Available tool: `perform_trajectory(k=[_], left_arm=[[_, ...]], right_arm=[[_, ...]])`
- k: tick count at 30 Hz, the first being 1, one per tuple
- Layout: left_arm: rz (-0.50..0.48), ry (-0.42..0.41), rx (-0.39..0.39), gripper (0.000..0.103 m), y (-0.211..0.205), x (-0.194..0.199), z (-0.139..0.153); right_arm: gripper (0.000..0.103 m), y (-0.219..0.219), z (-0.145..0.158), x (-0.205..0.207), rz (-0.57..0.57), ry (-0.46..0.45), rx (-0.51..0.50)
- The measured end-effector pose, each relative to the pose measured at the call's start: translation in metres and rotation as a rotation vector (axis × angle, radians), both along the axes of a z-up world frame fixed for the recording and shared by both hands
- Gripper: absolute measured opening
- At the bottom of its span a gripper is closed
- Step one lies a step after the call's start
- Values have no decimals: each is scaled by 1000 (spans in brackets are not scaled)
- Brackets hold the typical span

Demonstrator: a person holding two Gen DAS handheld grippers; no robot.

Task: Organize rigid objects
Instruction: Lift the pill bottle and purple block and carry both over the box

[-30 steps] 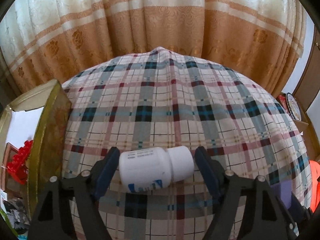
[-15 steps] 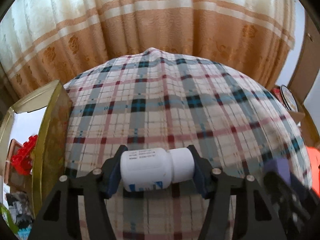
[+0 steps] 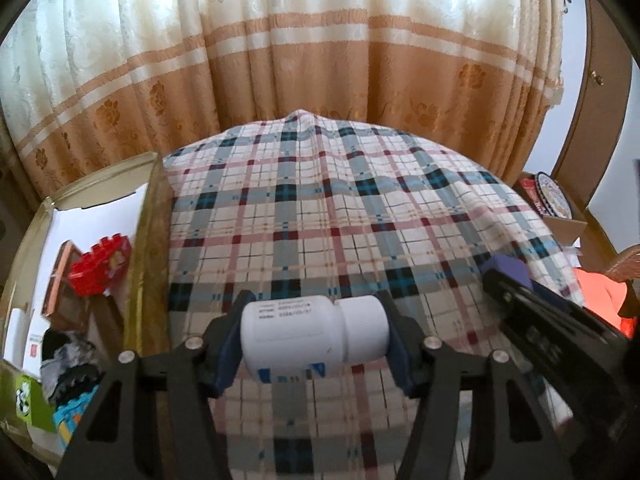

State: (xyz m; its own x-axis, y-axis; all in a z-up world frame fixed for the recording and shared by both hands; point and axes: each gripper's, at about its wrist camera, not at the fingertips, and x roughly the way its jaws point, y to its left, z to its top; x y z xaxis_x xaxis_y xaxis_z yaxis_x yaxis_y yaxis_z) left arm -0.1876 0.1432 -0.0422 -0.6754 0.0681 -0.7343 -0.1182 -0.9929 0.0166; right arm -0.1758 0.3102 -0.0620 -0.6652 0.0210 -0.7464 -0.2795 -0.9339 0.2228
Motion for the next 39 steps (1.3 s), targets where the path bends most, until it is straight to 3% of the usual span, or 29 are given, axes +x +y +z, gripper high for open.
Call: perform_trajectory(k=[10, 15, 27, 39], left_arm=[[-21, 80, 5, 61, -25, 38, 29], [1, 86, 30, 61, -52, 48, 37], [19, 98, 39, 61, -81, 60, 43], [73, 104, 59, 61, -116, 65, 47]], right_arm=[[43, -4, 2, 1, -15, -7, 53], [43, -12, 12, 11, -12, 37, 94], [43, -51, 15, 37, 20, 54, 90], [43, -98, 39, 47, 92, 118, 58]])
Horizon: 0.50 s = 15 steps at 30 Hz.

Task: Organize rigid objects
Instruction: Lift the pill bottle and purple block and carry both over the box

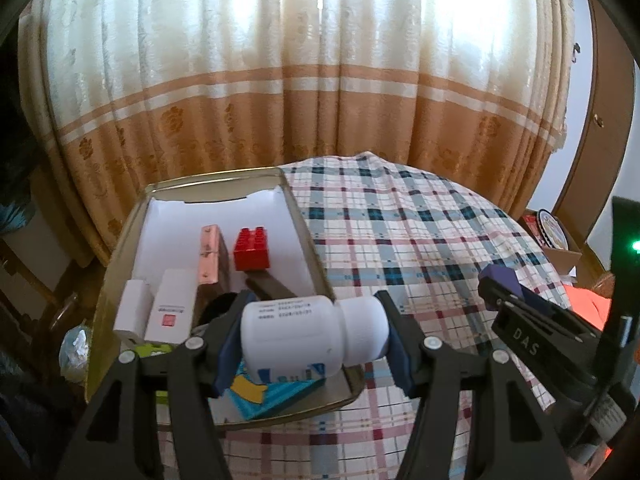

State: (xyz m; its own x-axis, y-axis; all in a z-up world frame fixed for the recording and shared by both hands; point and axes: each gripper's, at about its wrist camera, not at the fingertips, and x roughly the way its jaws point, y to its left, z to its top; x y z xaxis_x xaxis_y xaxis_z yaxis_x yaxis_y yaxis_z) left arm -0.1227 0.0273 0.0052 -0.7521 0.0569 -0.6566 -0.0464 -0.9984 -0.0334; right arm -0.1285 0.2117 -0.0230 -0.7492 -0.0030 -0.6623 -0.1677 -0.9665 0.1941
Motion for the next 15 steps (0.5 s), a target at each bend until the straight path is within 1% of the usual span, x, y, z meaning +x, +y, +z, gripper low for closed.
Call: perform_trajectory(k=[8, 15], left_arm=[[39, 12, 7, 61, -22, 2, 6], [83, 34, -13, 61, -39, 3, 10]], right_arm=[[43, -32, 22, 6, 65, 56, 1], [43, -59, 37, 10, 118, 97, 13]])
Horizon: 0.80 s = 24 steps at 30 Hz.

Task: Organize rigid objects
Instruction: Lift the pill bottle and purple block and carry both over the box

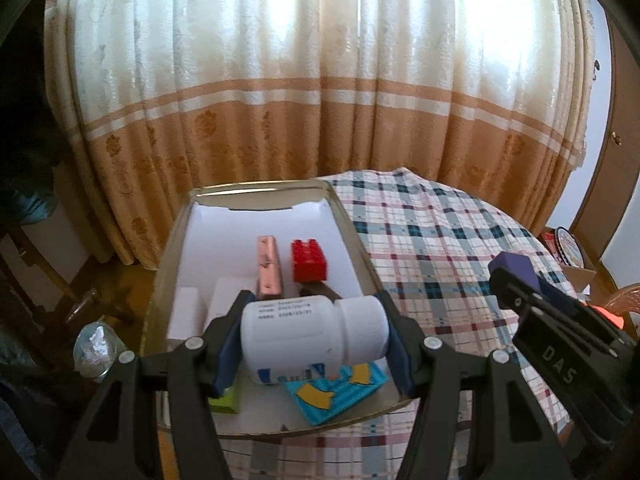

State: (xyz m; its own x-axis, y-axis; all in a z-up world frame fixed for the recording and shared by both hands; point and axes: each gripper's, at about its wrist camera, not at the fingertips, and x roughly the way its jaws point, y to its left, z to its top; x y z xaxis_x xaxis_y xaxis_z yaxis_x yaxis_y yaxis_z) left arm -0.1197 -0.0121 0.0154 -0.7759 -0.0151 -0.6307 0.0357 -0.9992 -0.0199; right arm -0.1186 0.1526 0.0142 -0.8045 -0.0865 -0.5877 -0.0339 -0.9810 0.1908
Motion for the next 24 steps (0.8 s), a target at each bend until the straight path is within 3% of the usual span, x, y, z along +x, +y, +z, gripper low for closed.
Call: perform_trajectory(k=[24], left_arm=[[139, -4, 6, 61, -62, -6, 5]], right_arm=[[43, -71, 35, -9, 138, 86, 50]])
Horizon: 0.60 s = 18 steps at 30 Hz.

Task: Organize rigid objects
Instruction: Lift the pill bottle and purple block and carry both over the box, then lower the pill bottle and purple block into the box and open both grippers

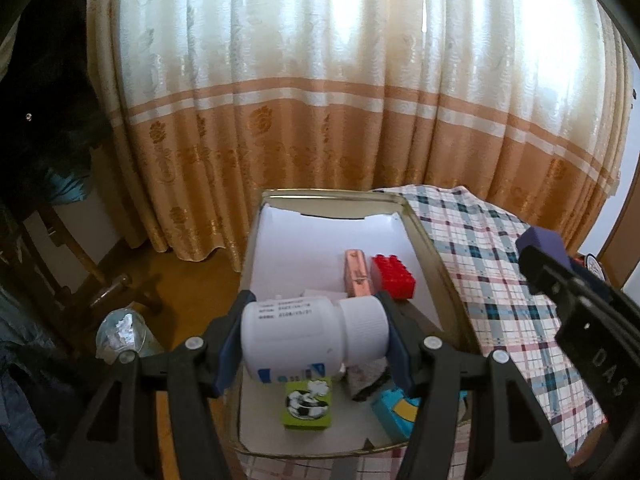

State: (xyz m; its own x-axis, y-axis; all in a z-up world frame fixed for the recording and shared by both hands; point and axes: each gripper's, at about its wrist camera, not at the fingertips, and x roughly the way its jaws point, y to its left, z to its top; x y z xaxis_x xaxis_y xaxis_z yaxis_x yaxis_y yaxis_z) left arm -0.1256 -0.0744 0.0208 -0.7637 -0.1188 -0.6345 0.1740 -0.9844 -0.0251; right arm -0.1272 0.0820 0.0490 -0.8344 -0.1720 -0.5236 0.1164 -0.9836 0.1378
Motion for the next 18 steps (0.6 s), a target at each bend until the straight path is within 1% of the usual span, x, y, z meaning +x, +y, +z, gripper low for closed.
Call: perform_trajectory(k=[10, 18], left_arm=[[37, -17, 7, 61, -16, -5, -5], [60, -25, 13, 61, -27, -10, -9]], right_arm=[[43, -15, 3, -4, 27, 14, 19], [43, -17, 6, -13, 21, 15, 25]])
